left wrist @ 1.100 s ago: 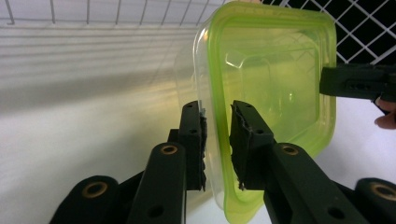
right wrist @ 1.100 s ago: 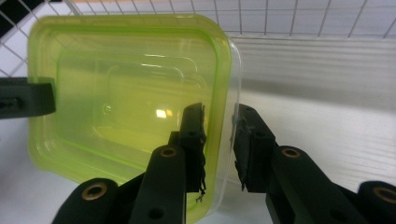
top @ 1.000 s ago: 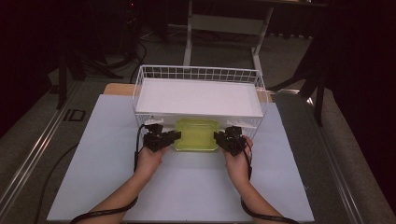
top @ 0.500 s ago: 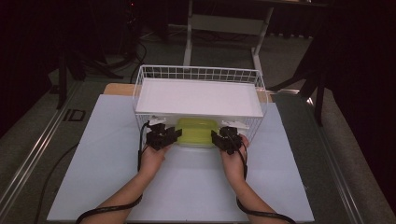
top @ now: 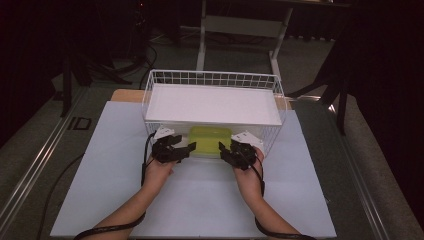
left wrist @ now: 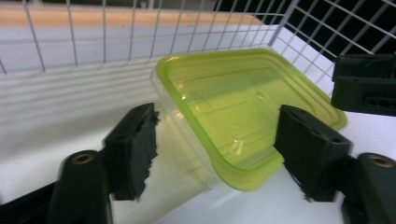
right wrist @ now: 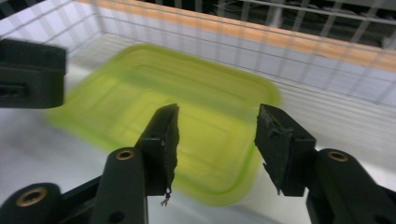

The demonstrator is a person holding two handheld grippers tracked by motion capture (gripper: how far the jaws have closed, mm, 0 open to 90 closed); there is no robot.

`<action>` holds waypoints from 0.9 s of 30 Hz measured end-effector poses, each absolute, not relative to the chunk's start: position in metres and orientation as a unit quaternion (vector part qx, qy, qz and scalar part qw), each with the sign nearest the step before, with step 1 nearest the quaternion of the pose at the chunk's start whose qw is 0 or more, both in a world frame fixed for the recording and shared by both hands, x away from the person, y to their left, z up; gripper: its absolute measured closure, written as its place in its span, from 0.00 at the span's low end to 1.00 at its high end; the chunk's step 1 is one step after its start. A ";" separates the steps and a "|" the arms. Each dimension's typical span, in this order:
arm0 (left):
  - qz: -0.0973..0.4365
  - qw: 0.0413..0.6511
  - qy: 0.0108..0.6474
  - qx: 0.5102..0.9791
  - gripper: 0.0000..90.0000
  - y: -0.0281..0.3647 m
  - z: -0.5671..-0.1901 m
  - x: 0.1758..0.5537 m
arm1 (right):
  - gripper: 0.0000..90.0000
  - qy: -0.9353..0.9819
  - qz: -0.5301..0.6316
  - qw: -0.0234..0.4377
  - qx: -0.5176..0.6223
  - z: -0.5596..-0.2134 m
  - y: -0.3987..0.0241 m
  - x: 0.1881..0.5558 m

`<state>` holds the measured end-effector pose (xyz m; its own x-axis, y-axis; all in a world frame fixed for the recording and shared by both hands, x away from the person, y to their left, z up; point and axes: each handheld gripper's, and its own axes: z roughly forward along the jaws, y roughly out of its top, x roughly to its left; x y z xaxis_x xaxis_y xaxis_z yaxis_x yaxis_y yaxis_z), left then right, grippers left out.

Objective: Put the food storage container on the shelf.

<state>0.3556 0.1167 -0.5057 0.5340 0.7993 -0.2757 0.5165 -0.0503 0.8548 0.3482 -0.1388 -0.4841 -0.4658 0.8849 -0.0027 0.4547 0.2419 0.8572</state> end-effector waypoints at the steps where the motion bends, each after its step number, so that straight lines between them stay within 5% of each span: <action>1: 0.138 0.511 0.456 0.715 0.33 0.118 -0.505 0.353 | 0.58 0.751 0.421 0.252 0.441 -0.483 -0.138 0.346; 7: 0.130 0.518 0.423 0.732 0.18 0.120 -0.497 0.338 | 0.62 0.755 0.437 0.222 0.436 -0.476 -0.135 0.331; 15: 0.126 0.523 0.397 0.744 0.14 0.126 -0.486 0.312 | 0.99 0.767 0.424 0.193 0.441 -0.479 -0.130 0.316; 26: 0.113 0.520 0.396 0.748 0.09 0.149 -0.497 0.276 | 1.00 0.779 0.415 0.171 0.437 -0.492 -0.129 0.307; 27: 0.113 0.517 0.400 0.748 0.03 0.150 -0.499 0.274 | 1.00 0.780 0.412 0.166 0.440 -0.498 -0.129 0.307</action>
